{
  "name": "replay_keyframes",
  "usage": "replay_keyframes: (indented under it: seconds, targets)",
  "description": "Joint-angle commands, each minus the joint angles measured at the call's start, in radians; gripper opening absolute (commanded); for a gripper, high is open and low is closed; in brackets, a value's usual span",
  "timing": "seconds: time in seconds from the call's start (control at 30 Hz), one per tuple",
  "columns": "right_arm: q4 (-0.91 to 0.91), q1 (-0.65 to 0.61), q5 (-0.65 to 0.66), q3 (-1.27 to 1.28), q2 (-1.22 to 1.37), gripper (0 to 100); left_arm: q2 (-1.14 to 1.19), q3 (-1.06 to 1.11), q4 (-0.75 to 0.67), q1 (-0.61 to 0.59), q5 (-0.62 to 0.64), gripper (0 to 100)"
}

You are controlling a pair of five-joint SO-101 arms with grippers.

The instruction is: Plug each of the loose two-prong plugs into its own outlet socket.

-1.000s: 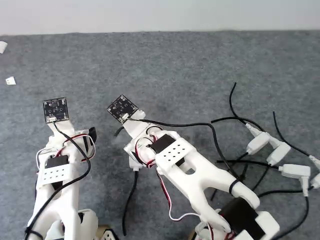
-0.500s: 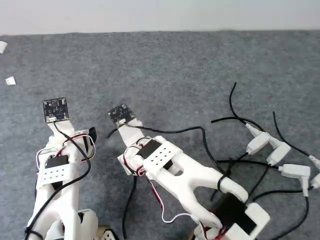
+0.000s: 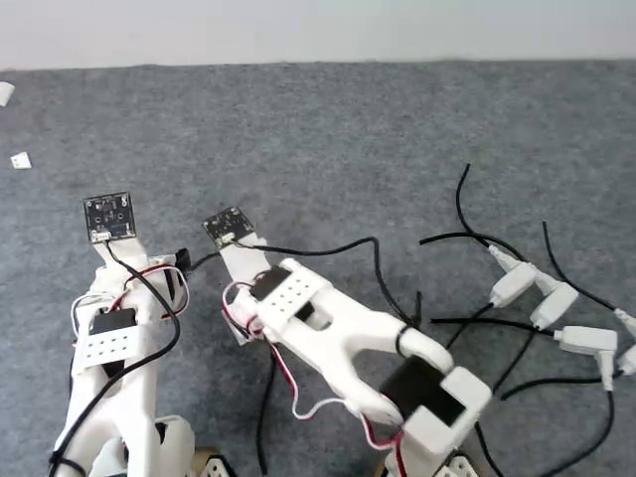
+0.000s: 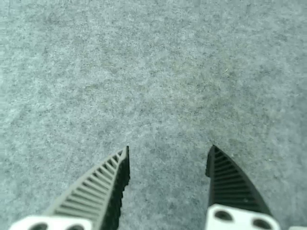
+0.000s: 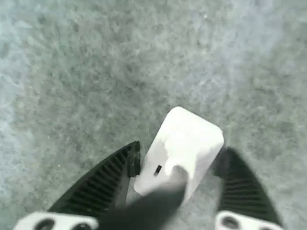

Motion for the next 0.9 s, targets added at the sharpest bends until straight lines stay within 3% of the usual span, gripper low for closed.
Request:
replay_keyframes:
  seconds: [0.0, 0.07, 0.23, 0.4, 0.73, 0.87]
  targets:
    - [0.07, 0.001, -0.002, -0.11, 0.016, 0.0, -0.017, -0.012, -0.023, -0.006, 0.008, 25]
    - [0.077, 0.024, 0.025, -0.109, 0.004, 3.4, -0.017, -0.012, -0.023, -0.006, 0.009, 25]
    - [0.2, 0.104, 0.057, -0.107, -0.134, 0.8, -0.017, -0.012, -0.025, -0.005, 0.014, 25]
    - [0.344, 0.251, 0.203, -0.031, -0.406, 0.9, -0.014, -0.007, -0.025, 0.012, 0.011, 25]
    - [0.354, 0.946, 0.41, 0.258, -0.961, 0.9, -0.014, 0.015, -0.064, 0.051, 0.008, 25]
    - [0.179, 1.305, 0.497, 0.404, -1.072, 1.0, -0.014, 0.015, -0.064, 0.049, 0.008, 25]
